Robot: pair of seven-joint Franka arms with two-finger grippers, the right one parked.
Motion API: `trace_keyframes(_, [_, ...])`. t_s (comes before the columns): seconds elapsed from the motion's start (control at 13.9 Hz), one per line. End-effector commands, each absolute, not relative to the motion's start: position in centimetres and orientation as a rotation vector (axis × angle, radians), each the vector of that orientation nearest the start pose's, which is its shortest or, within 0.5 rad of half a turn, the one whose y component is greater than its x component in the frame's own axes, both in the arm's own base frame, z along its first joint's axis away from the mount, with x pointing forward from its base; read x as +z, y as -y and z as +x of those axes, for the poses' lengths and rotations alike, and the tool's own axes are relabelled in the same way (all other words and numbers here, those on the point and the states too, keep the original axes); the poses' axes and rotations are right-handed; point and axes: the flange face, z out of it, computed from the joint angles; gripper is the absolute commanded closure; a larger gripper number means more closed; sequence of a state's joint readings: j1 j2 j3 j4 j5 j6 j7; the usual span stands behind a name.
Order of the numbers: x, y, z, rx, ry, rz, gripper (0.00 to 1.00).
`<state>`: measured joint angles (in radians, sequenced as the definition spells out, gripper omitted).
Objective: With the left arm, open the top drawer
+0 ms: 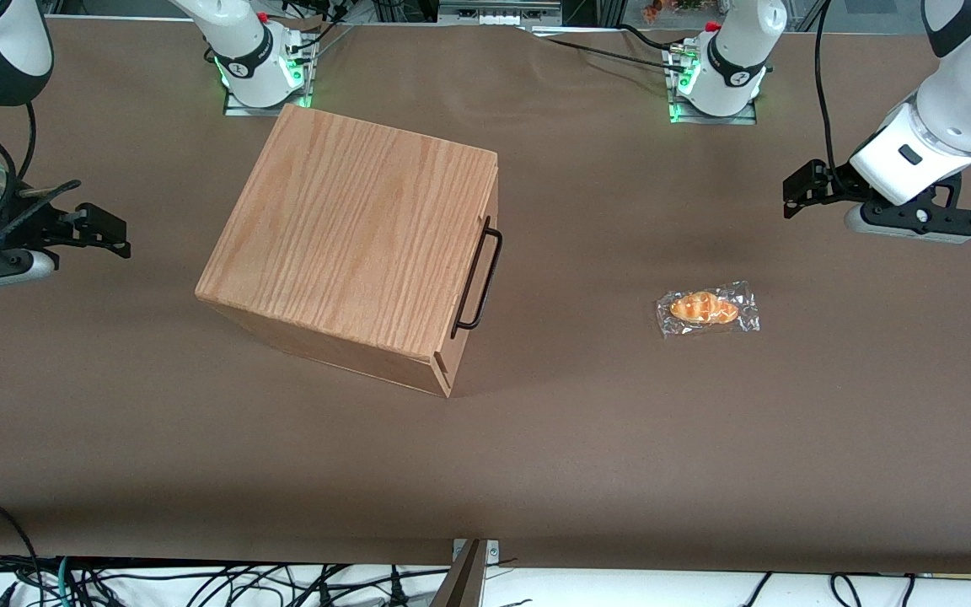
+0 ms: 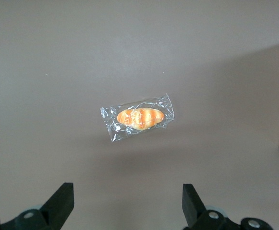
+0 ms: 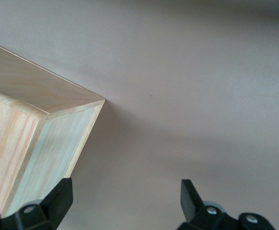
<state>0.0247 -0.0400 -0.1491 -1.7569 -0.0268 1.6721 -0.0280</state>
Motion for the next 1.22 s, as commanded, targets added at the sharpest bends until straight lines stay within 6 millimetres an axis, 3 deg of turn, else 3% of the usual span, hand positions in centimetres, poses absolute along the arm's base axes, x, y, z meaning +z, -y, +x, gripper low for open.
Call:
trace_keyframes(0.0, [57.27, 7.09, 54.42, 0.082, -0.154, -3.166, 0.00])
trace_keyframes(1.15, [56.63, 7.13, 54.22, 0.140, -0.176, -3.162, 0.00])
